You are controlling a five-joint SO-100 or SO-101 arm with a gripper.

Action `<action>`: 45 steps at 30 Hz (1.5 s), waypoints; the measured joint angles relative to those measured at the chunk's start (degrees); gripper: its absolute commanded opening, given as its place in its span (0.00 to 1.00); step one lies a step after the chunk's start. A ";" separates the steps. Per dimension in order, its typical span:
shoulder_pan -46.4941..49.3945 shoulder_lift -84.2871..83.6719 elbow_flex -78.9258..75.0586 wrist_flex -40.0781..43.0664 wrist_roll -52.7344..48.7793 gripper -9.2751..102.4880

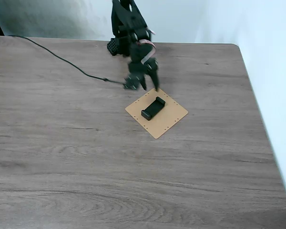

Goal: Grasp a black block and then place it on the board.

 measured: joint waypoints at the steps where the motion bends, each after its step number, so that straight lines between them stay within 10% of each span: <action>1: 1.58 2.20 1.49 -0.35 0.00 0.08; 14: 16.26 27.95 24.43 -10.63 18.28 0.08; 22: 16.17 41.13 33.05 -2.20 33.84 0.08; 45: 14.33 76.73 64.25 -3.16 41.84 0.08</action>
